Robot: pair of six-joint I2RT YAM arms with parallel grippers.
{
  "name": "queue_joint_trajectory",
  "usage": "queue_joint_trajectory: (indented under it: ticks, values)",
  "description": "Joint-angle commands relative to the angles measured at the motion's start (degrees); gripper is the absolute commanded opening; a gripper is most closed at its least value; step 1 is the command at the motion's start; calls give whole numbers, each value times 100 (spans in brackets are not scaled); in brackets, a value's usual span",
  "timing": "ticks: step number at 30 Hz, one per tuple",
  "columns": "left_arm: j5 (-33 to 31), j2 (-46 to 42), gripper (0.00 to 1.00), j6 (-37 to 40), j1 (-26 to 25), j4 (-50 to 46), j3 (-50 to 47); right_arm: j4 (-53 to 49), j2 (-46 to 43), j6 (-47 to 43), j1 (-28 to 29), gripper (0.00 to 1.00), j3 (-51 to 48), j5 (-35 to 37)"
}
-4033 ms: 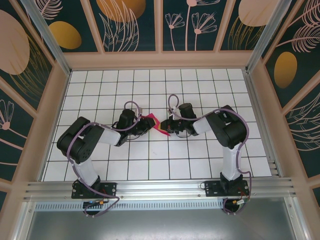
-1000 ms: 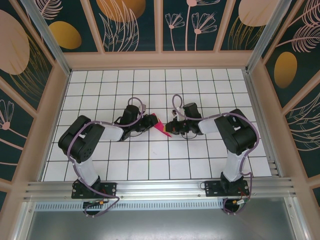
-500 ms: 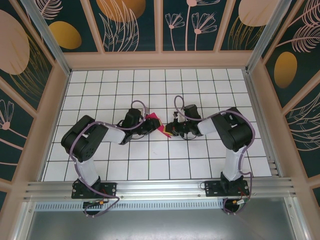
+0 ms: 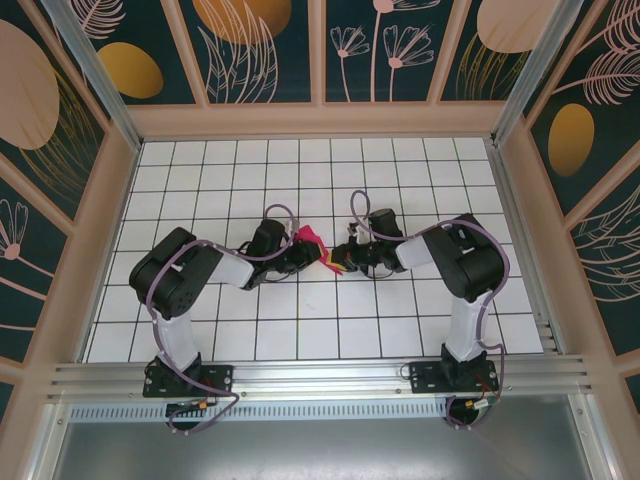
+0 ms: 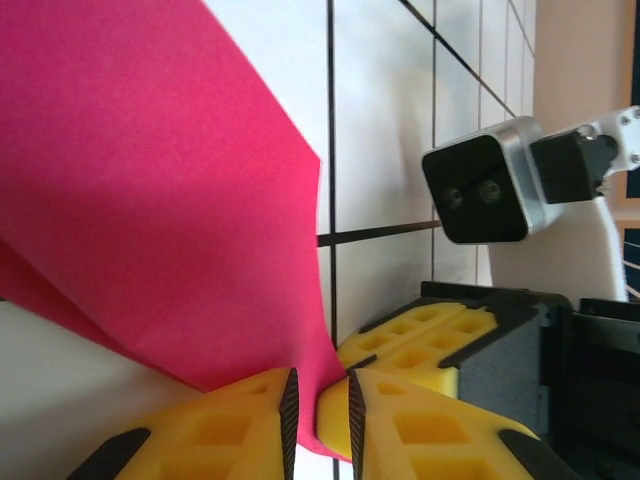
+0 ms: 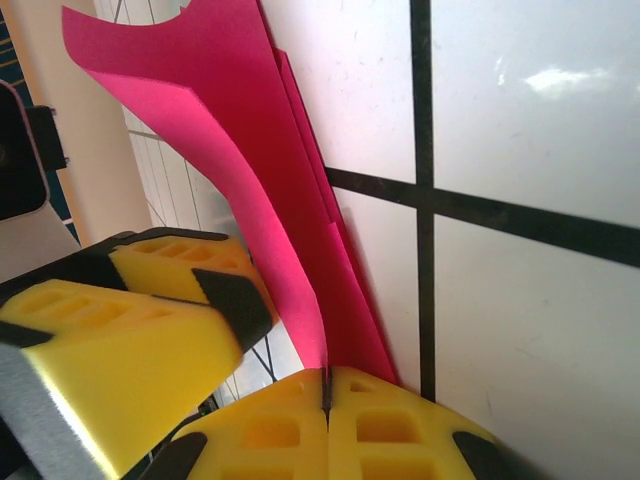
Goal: Fold a paper plane with a square sheet of paper (pick it up from the middle)
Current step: Fold the wing for the fifth time at the center of the table.
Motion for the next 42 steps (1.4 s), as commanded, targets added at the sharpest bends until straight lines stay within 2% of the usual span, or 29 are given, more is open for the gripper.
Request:
queue_joint_trajectory:
  ticks: [1,11,15,18,23,30,37,42]
  values:
    - [-57,124,23,125,-31,-214,201,-175,203,47,-45,0,-46,141]
    - [-474,286,20,163,-37,-962,390,-438,163,-152,-37,0,28,218]
    - [-692,291,20,137,-37,-1421,472,-826,-56,-531,-40,8,131,354]
    - [-820,309,19,150,-35,-1738,565,-901,-234,-780,-31,13,133,133]
    - [-878,344,19,138,-41,-1906,624,-1209,-461,-1149,5,16,99,99]
    - [-841,323,18,149,-42,-1944,670,-1433,-458,-1386,3,14,37,244]
    - [-720,158,20,344,-38,-2000,878,-1319,-323,-1371,-6,2,25,291]
    - [-413,-220,24,411,-38,-1439,805,-954,-293,-1015,-40,0,-66,98]
